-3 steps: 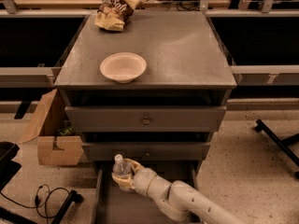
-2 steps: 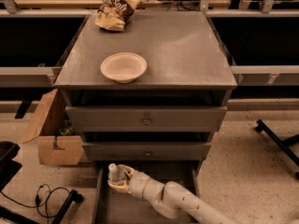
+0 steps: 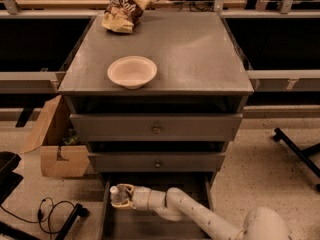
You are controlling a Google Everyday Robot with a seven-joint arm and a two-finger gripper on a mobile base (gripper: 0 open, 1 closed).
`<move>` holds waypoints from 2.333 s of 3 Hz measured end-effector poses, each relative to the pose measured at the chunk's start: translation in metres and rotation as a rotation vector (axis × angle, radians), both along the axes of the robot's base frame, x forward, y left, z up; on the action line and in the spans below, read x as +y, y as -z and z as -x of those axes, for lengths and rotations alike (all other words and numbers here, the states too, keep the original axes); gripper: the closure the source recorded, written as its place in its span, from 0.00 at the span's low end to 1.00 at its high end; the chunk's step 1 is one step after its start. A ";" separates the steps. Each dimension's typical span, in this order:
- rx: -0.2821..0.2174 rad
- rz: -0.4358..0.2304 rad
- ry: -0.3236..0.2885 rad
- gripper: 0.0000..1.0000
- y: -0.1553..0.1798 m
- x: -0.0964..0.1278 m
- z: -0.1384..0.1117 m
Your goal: Place blue plastic bottle into bottom drawer
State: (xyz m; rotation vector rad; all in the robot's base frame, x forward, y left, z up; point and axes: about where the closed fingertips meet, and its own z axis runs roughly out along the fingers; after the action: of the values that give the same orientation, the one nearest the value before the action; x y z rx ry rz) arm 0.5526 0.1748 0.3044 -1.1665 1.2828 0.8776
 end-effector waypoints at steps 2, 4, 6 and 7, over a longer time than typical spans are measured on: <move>0.079 -0.146 -0.031 1.00 0.055 -0.021 -0.035; 0.117 -0.091 -0.007 1.00 0.082 -0.043 -0.051; 0.154 -0.084 0.013 0.82 0.092 -0.039 -0.043; 0.154 -0.084 0.012 0.59 0.092 -0.039 -0.043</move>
Offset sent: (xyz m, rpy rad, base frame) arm 0.0690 -0.0514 -0.0805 0.2025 0.1080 -0.0080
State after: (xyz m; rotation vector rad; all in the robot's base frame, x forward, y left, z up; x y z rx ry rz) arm 0.5952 0.1357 0.2126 -1.0399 1.3623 1.0185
